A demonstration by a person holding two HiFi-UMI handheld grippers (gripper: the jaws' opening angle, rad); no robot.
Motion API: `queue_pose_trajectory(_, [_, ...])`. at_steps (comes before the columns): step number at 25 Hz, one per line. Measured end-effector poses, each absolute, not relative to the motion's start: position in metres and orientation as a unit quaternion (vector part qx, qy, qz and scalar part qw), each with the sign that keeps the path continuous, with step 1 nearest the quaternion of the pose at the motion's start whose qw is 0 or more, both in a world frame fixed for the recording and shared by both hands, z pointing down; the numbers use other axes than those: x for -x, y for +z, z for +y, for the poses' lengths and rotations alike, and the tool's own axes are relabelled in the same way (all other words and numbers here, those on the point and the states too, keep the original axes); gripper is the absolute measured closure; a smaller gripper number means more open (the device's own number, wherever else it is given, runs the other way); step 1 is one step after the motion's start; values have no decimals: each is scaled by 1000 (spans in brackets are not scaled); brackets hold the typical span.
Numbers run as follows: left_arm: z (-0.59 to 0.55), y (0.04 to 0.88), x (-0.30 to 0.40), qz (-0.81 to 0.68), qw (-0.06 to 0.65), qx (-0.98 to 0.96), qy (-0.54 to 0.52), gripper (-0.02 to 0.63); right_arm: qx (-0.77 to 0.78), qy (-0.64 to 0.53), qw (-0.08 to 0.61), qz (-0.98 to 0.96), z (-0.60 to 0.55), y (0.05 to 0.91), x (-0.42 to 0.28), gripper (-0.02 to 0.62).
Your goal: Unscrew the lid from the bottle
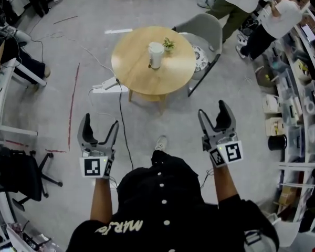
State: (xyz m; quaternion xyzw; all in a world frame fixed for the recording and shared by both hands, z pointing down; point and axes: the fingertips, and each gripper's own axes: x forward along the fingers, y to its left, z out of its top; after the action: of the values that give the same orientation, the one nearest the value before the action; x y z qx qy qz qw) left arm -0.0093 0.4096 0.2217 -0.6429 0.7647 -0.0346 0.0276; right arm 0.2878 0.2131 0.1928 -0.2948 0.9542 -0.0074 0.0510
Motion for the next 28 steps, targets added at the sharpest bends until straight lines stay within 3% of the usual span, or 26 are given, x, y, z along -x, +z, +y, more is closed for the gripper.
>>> queue_pose_trajectory(20, [261, 229, 73, 789, 10, 613, -50, 198, 240, -40, 46, 969, 43, 212, -189, 272])
queue_pose_trajectory(28, [234, 251, 135, 785, -3, 617, -54, 198, 245, -39, 31, 968, 13, 228, -128, 272])
